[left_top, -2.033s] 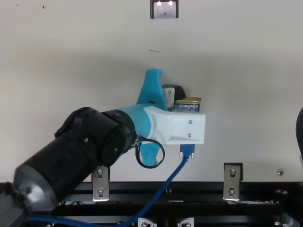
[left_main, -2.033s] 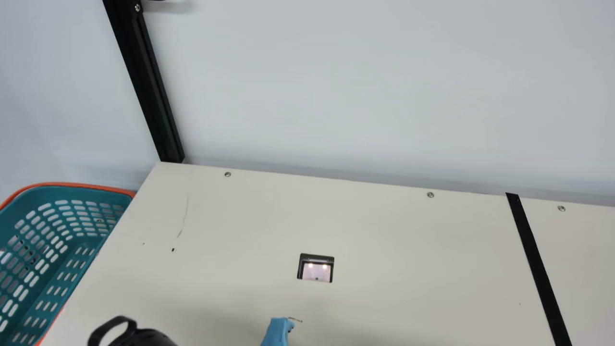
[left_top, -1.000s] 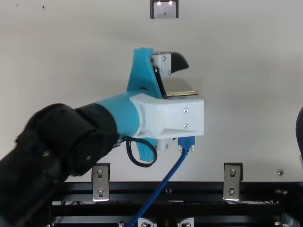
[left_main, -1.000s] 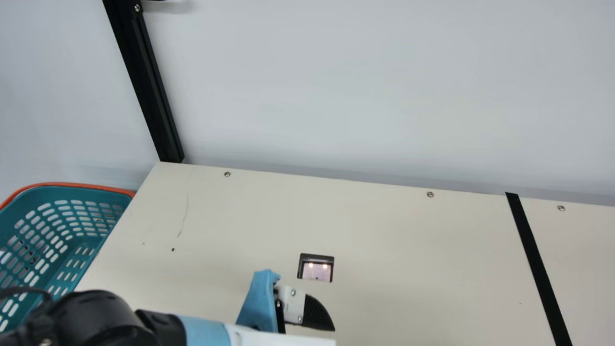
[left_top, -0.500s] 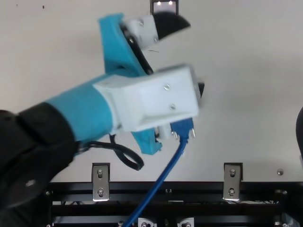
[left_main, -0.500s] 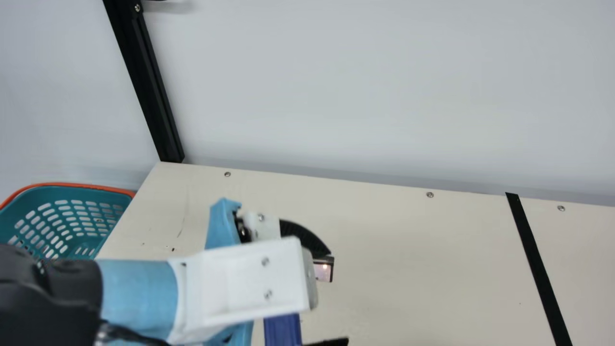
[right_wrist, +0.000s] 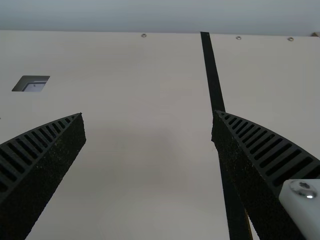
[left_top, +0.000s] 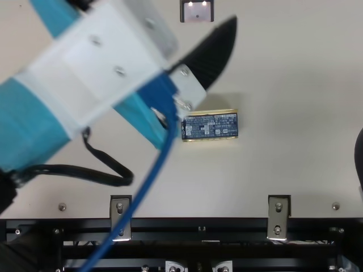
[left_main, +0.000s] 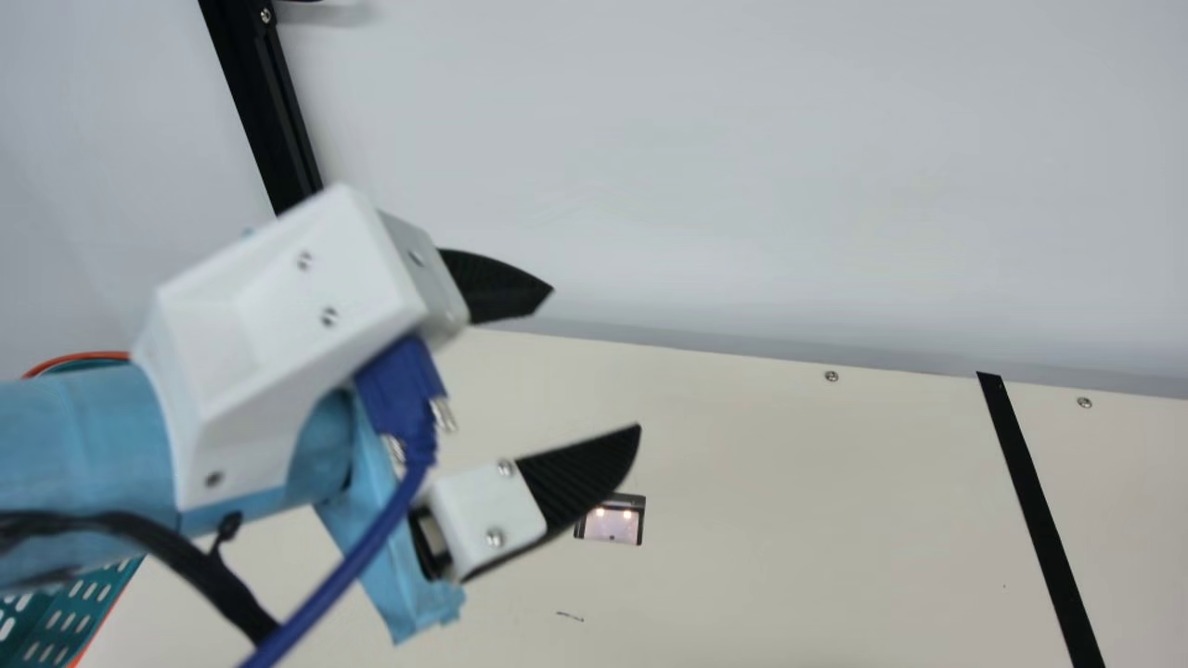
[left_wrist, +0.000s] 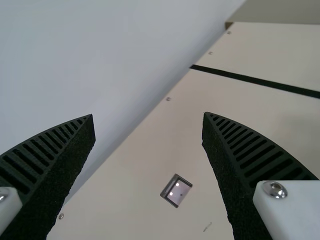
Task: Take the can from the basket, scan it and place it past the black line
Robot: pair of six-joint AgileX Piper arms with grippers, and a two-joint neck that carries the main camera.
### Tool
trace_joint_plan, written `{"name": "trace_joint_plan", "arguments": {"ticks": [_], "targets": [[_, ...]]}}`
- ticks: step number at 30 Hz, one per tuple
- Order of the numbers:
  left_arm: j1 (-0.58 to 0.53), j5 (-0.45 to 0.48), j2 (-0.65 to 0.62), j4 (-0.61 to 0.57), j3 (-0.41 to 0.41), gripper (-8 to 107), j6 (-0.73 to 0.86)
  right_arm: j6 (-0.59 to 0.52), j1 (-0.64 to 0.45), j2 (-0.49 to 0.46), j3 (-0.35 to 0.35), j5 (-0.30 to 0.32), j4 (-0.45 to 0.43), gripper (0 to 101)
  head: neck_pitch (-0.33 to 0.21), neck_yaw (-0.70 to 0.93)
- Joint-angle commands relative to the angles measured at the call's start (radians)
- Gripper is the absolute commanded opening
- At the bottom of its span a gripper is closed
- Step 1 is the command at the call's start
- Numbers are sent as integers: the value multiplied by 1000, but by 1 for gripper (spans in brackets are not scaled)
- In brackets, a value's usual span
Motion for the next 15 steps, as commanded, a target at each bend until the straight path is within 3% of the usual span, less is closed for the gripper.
{"name": "trace_joint_plan", "arguments": {"ticks": [1, 15], "targets": [[23, -67, -7, 20, 14, 90, -54, 0, 0, 0, 0, 0, 0, 101, -32, -16], [222, -393, -47, 203, 191, 90, -360, 0, 0, 0, 0, -1, 0, 101, -32, -16]]}}
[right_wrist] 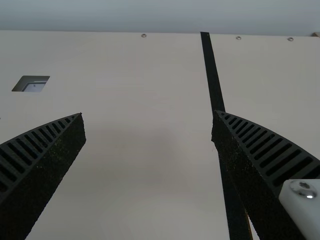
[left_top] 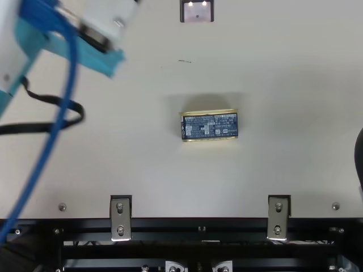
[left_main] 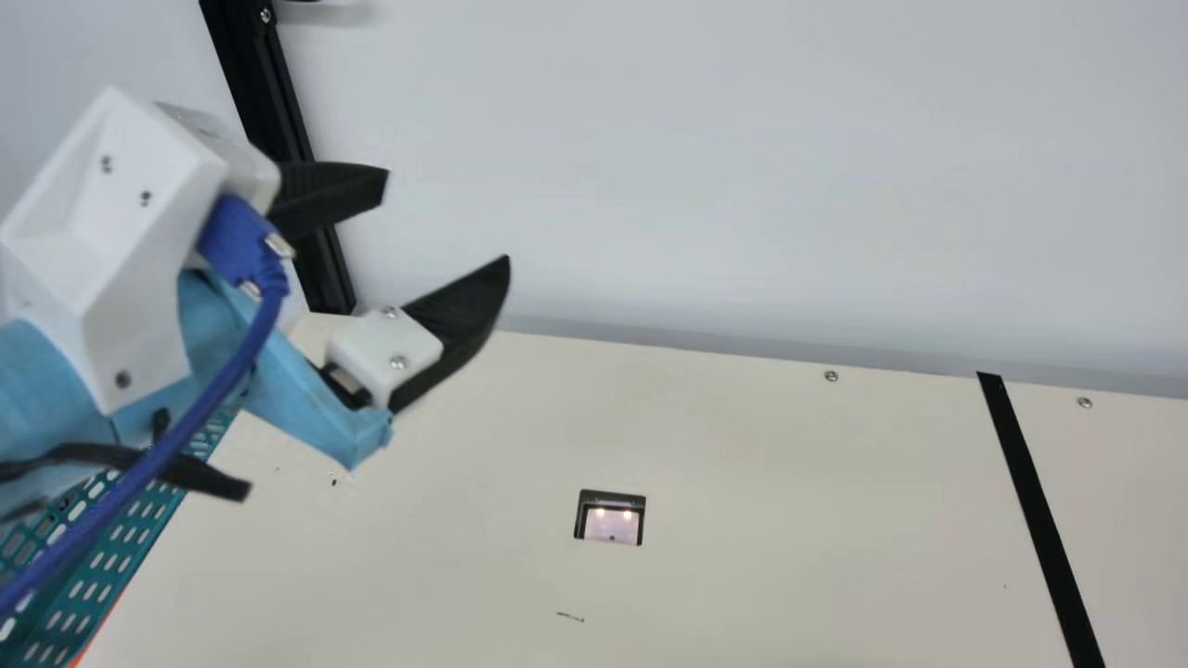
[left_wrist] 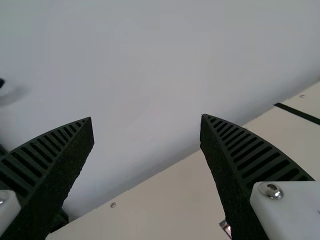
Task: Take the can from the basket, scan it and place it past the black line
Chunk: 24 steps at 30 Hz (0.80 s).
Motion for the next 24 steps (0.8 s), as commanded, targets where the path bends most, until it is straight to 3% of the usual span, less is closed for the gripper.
{"name": "trace_joint_plan", "arguments": {"ticks": [1, 11, 24], "targets": [[50, -72, -9, 24, 39, 90, -64, 0, 0, 0, 0, 0, 0, 101, -32, -16], [193, -217, -61, -4, 163, 90, -78, 0, 0, 0, 0, 0, 0, 101, -32, -16], [241, -347, -143, -295, 303, 90, 155, 0, 0, 0, 0, 0, 0, 101, -32, -16]]}}
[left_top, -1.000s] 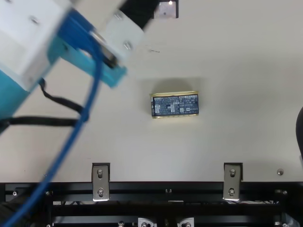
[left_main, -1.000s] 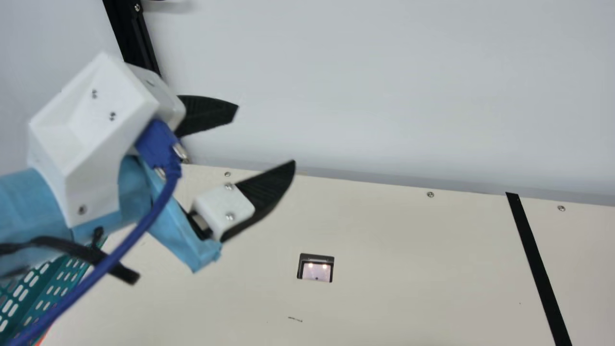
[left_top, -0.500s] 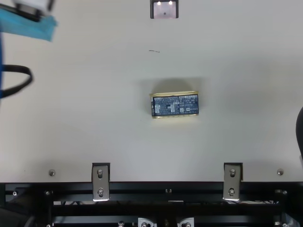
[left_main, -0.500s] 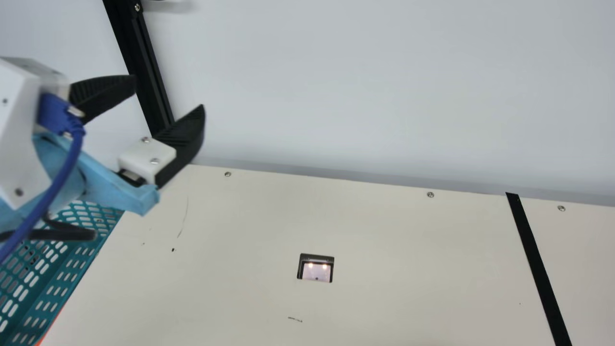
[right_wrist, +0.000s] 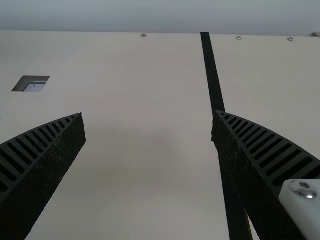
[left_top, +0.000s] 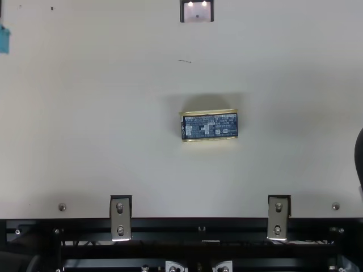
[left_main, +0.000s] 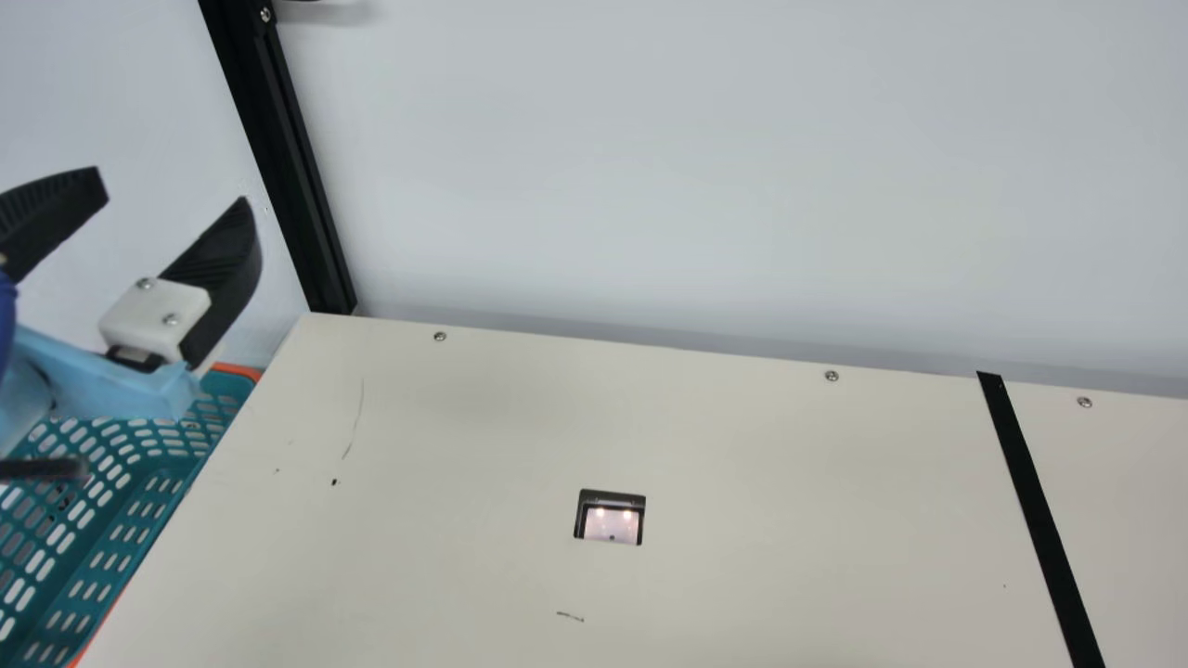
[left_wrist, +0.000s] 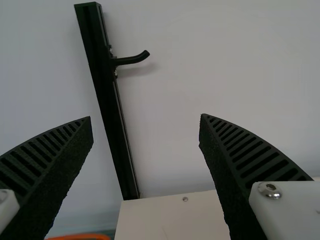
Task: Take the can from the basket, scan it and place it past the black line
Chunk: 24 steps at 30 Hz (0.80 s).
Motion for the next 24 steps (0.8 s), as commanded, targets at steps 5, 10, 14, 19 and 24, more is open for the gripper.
{"name": "trace_joint_plan", "arguments": {"ticks": [5, 10, 14, 19, 24], "targets": [[-21, -47, -31, -193, 53, 90, 126, 0, 0, 0, 0, 0, 0, 101, -37, -21], [-55, -98, -58, -331, 88, 90, 220, 0, 0, 0, 0, 0, 0, 101, -37, -21], [-95, -147, -71, -437, 110, 90, 298, 0, 0, 0, 0, 0, 0, 101, -37, -21], [-159, -220, -83, -576, 128, 90, 403, 0, 0, 0, 0, 0, 0, 101, -37, -21], [-233, -304, -102, -709, 138, 90, 498, 0, 0, 0, 0, 1, 0, 101, -37, -21]]}}
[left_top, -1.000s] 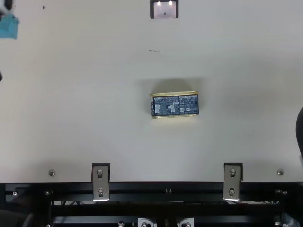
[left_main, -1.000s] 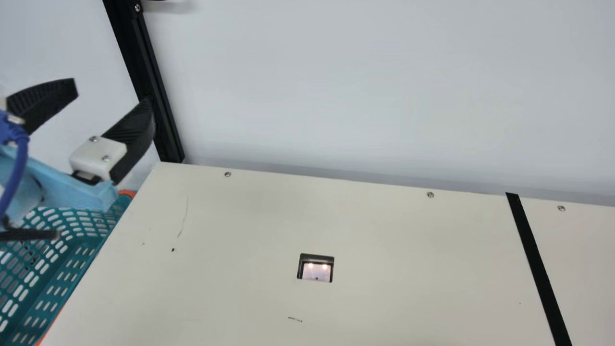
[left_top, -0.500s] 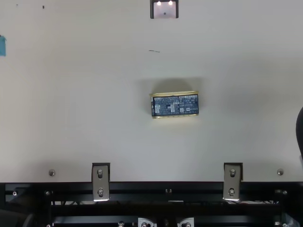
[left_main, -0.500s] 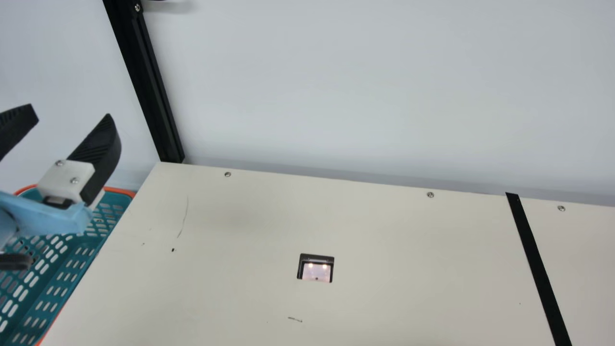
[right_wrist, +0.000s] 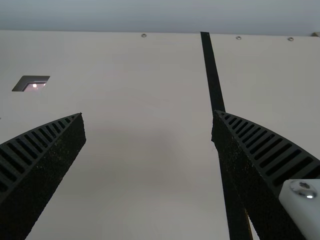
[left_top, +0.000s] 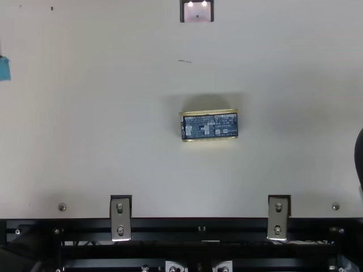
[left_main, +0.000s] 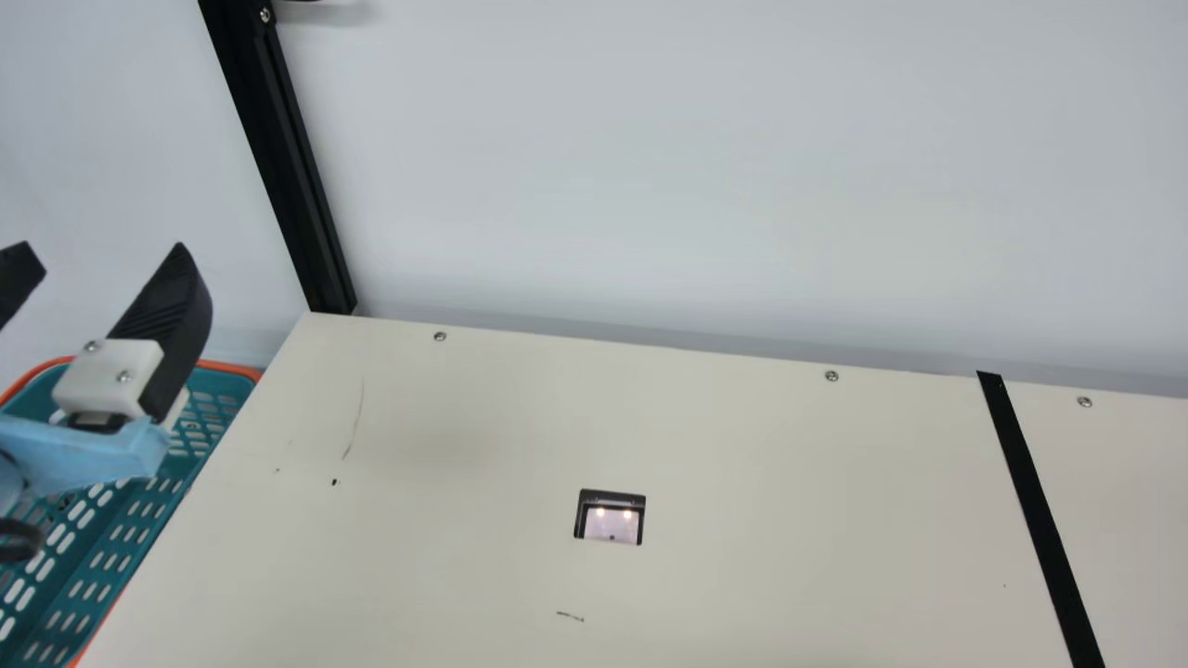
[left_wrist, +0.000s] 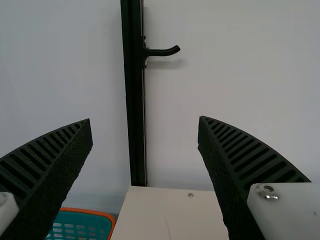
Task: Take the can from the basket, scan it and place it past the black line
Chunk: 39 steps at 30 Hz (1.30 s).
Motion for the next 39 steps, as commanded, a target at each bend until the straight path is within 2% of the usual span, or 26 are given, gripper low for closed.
{"name": "trace_joint_plan", "arguments": {"ticks": [1, 10, 11, 14, 24, 30, 39], "targets": [[-42, -48, -8, -91, 6, 90, 55, 0, 0, 0, 0, 0, 0, 101, -32, -16], [-222, -223, -35, -245, 24, 90, 165, 0, 0, 0, 0, 0, 0, 101, -32, -16], [-182, -189, -35, -226, 23, 90, 153, 0, 0, 0, 0, 0, 0, 101, -32, -16], [-220, -222, -35, -244, 24, 90, 165, 0, 0, 0, 0, 0, 0, 101, -32, -16], [-220, -222, -35, -247, 24, 90, 165, 0, 7, 4, -1, -5, -1, 101, -32, -16], [-220, -222, -35, -247, 24, 90, 165, -17, 52, 79, -24, -52, -19, 101, -32, -16], [-220, -222, -35, -247, 24, 90, 165, -78, 153, 252, -83, -130, -36, 101, -32, -16]]}}
